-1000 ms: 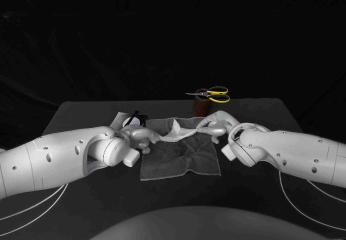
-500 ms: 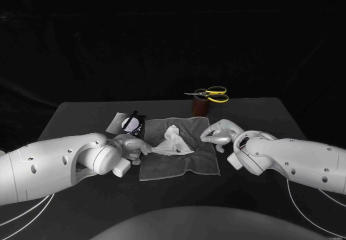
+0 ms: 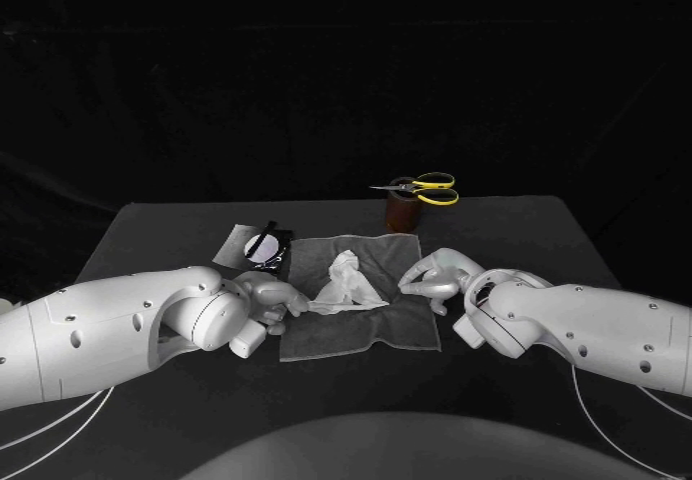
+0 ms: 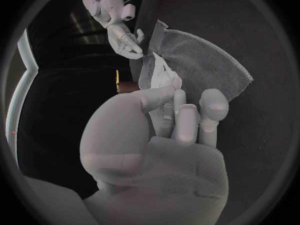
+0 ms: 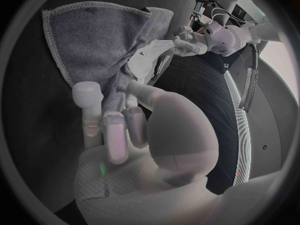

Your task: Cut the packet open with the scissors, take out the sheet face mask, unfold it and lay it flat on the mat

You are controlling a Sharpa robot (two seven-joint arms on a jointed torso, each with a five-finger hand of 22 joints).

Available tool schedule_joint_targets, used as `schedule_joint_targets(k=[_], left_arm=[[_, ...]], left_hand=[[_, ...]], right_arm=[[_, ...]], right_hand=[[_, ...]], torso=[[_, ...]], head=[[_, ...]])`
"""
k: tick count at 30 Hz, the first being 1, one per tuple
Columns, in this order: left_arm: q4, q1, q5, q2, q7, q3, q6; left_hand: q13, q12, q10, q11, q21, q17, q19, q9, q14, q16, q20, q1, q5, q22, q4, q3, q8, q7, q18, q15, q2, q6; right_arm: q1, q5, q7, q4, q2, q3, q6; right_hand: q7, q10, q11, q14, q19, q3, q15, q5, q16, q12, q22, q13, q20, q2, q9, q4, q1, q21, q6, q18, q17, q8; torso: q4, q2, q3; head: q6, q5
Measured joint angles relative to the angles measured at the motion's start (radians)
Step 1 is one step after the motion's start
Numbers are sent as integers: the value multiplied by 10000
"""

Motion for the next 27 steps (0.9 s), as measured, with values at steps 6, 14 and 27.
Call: schedule_joint_targets(k=[6, 14, 27], left_arm=[[29, 0, -264, -32, -96, -1, 130], [34, -4, -1046, -278, 51, -2, 200], [-104, -15, -2300, -742, 852, 32, 230]], left_hand=[[-152, -293, -60, 277, -463, -453, -215, -288, -249, -66, 212, -155, 49, -347, -139, -708, -562, 245, -1, 248, -482, -970], [-171, -299, -339, 609, -1128, -773, -488, -366, -490, -154, 486, -19, 49, -871, 126, -2968, -277, 468, -1, 560, -1162, -2303], [-291, -230, -796, 752, -1876, -1384, -668, -390, -919, -309, 703, 1072, 49, -1538, 794, -5220, 940, 316, 0, 735, -801, -3321]], right_arm=[[-20, -263, 12, 43, 2, -10, 115], [-90, -1782, 583, 243, 24, -13, -178], [-190, -5145, 756, 27, 842, -7, -604]], right_hand=[[118, -6, 52, 4, -398, 36, 4, 7, -263, -848, -1, 3, 74, -91, 476, 156, -297, -1114, -592, 254, 6, 402], [721, 19, 481, 194, -497, -997, 202, 91, -311, -965, -8, 8, 322, -865, 1296, 346, -696, -1334, -1469, 264, 6, -705], [745, 20, 552, 193, -498, -1241, 205, 91, -314, -1054, -3, 3, 393, -981, 1026, 364, -576, -1335, -1346, 262, 0, -948]], torso=[[0, -10, -2], [5, -10, -4], [12, 2, -11]], head=[[0, 9], [0, 17], [0, -14]])
